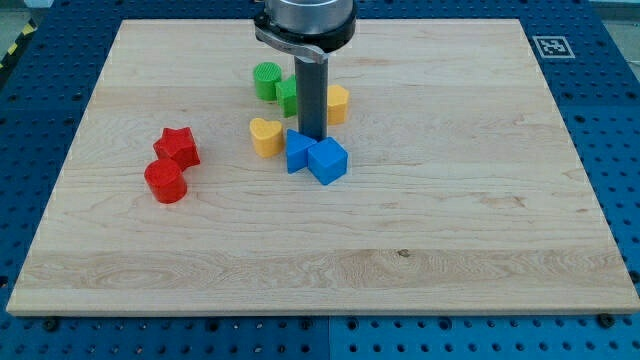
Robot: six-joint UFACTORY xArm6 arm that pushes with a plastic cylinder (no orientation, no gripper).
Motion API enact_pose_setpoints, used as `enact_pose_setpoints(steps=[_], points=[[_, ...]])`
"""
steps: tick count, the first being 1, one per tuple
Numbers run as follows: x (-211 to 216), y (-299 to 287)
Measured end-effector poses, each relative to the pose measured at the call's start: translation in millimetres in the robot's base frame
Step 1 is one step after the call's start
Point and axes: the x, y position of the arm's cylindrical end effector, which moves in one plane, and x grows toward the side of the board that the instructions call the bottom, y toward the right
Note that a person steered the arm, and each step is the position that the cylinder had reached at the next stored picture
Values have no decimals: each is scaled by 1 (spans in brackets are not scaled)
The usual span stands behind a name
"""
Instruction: Slide the blue triangle down a bit
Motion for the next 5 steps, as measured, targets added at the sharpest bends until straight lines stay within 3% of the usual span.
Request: enact_pose_setpoints(steps=[3, 5], points=[[-1, -50], [14, -24]])
